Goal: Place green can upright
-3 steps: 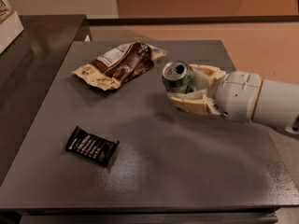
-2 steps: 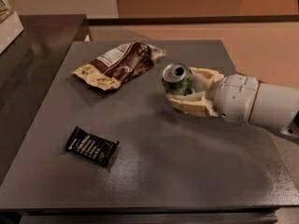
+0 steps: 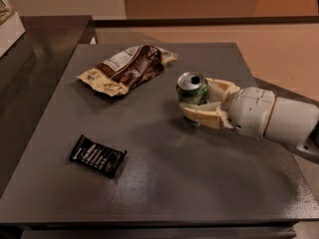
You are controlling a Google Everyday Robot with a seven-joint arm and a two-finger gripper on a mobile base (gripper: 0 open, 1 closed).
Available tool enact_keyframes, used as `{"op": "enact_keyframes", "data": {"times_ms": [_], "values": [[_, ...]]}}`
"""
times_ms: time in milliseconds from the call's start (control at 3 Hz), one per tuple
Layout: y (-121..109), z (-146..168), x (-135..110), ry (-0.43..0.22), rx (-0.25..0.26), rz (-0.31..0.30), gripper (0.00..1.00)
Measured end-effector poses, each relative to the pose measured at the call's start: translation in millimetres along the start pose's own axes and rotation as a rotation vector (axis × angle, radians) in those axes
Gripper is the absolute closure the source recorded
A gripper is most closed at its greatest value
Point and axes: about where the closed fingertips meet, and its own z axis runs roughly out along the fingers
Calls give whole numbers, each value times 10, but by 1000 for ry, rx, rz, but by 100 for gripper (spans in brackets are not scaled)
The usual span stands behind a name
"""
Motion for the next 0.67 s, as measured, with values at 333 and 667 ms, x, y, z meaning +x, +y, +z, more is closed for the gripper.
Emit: {"op": "enact_keyframes", "data": {"times_ms": [333,667], "values": [[-12,-16,51,-27,3,38,100],[-11,-23,86,-54,-6,69,100]]}}
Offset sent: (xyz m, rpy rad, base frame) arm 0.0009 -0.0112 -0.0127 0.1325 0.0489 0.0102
